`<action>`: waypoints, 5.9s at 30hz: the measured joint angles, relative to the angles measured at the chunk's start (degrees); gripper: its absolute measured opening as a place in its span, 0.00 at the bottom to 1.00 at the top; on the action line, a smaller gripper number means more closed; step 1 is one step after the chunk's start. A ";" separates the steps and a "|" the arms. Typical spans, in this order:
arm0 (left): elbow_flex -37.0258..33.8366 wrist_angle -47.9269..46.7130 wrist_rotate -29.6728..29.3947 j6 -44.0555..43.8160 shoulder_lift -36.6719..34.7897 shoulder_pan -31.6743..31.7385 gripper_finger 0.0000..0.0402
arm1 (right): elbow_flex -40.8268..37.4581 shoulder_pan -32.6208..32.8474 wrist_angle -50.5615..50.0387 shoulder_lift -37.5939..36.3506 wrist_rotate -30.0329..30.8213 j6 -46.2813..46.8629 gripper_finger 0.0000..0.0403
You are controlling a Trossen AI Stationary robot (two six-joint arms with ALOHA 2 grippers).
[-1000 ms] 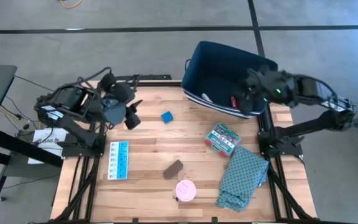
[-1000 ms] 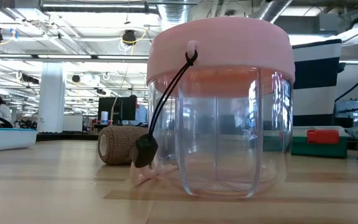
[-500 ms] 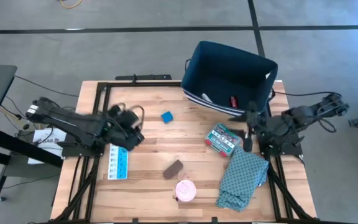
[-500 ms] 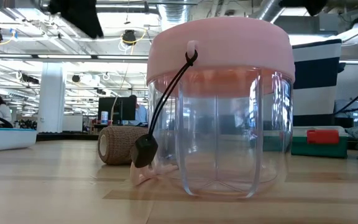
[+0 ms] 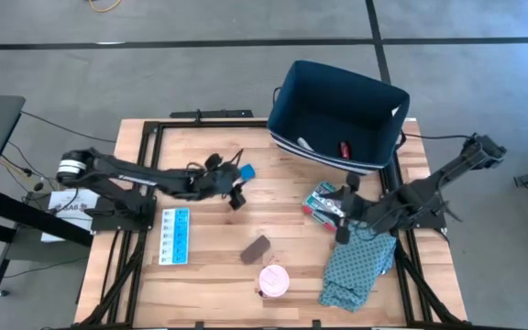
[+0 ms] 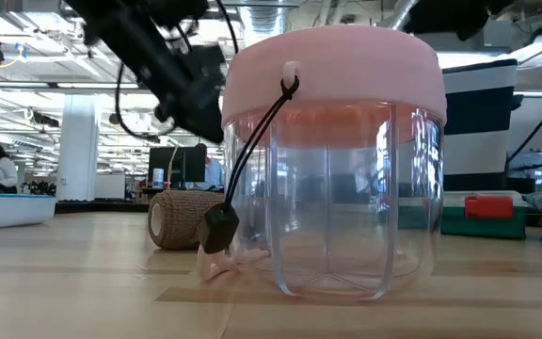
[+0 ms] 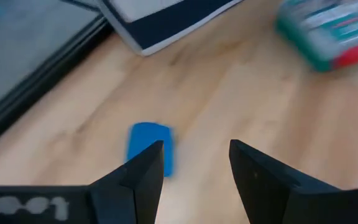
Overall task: Pick & place medical supplies in basket/bin
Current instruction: Put the blue bandage into the white bin
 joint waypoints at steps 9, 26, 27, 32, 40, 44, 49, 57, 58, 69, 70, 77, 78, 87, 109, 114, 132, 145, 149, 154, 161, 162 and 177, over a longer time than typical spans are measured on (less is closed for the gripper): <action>0.00 7.08 14.96 9.79 12.30 12.25 0.43 | 0.00 -0.02 7.36 7.41 1.73 -0.48 0.45; 0.26 10.21 15.74 13.16 17.24 19.75 0.41 | 0.00 -0.61 8.05 7.94 1.68 -4.94 0.45; 0.26 10.03 16.33 13.15 17.42 19.98 0.39 | 0.00 -0.62 8.05 7.94 1.68 -4.94 0.45; 0.26 10.36 18.62 12.13 19.05 20.01 0.20 | 0.00 -0.63 8.14 7.94 1.71 -4.96 0.45; 0.12 11.66 21.12 7.56 13.14 14.88 0.01 | 0.00 -0.59 8.18 7.94 1.68 -4.96 0.45; 1.93 12.17 20.18 7.04 6.94 9.93 0.00 | 0.00 -0.50 8.16 7.94 1.66 -4.92 0.45; 4.75 7.20 14.40 9.77 0.67 4.10 0.00 | 0.02 -0.48 8.06 7.94 1.49 -4.47 0.45; 5.29 2.61 9.85 11.01 -0.16 3.07 0.02 | 0.02 -0.48 8.05 7.94 1.44 -4.47 0.45; 5.29 2.42 11.45 12.11 0.67 3.05 0.04 | 0.02 -0.48 8.06 7.94 1.45 -4.48 0.45; 5.27 13.46 24.77 14.23 17.23 2.31 0.41 | 0.02 -0.48 8.23 7.94 1.44 -4.98 0.45; 5.27 15.35 25.54 14.65 18.41 1.98 0.44 | 0.02 -0.48 8.23 7.94 1.44 -4.98 0.45; 5.51 17.76 17.56 17.67 22.85 1.77 0.54 | 0.02 -0.52 8.07 7.94 1.44 -5.11 0.45; 5.49 17.33 15.54 17.68 22.90 2.04 0.54 | 0.02 -0.52 8.03 7.94 1.44 -5.10 0.45; 5.31 11.50 13.41 13.51 23.42 6.76 0.55 | 0.02 -0.52 7.79 7.94 1.12 -4.94 0.45; 5.27 19.31 21.31 9.88 25.02 8.84 0.16 | 0.04 -0.52 7.70 8.18 -0.17 -4.90 0.45; 5.27 19.45 23.84 9.81 24.98 8.82 0.03 | 0.04 -0.52 7.71 8.18 -0.17 -4.87 0.45; 5.27 20.52 25.27 6.62 24.91 8.82 0.31 | 0.04 -0.52 7.62 8.18 -1.55 -4.83 0.45; 5.27 20.26 19.66 7.07 24.89 8.80 0.49 | 0.04 -0.52 7.57 8.18 -1.93 -4.35 0.45; 5.31 20.81 19.44 11.65 24.34 8.82 0.51 | 0.04 -0.52 7.55 8.18 -3.06 -4.33 0.45; 5.31 20.77 19.50 16.86 24.34 8.80 0.55 | 0.04 -0.52 7.22 8.18 -3.08 -4.16 0.45; 5.31 20.82 19.84 26.24 24.34 8.72 0.61 | 0.04 -0.52 5.42 8.18 -3.10 -1.83 0.45; 5.31 20.83 19.62 27.74 24.34 8.71 0.62 | 0.04 -0.50 5.43 8.18 -3.10 -1.75 0.45; 12.47 17.13 23.52 31.65 25.02 8.94 0.65 | 0.04 -0.52 3.36 8.18 -3.10 3.33 0.45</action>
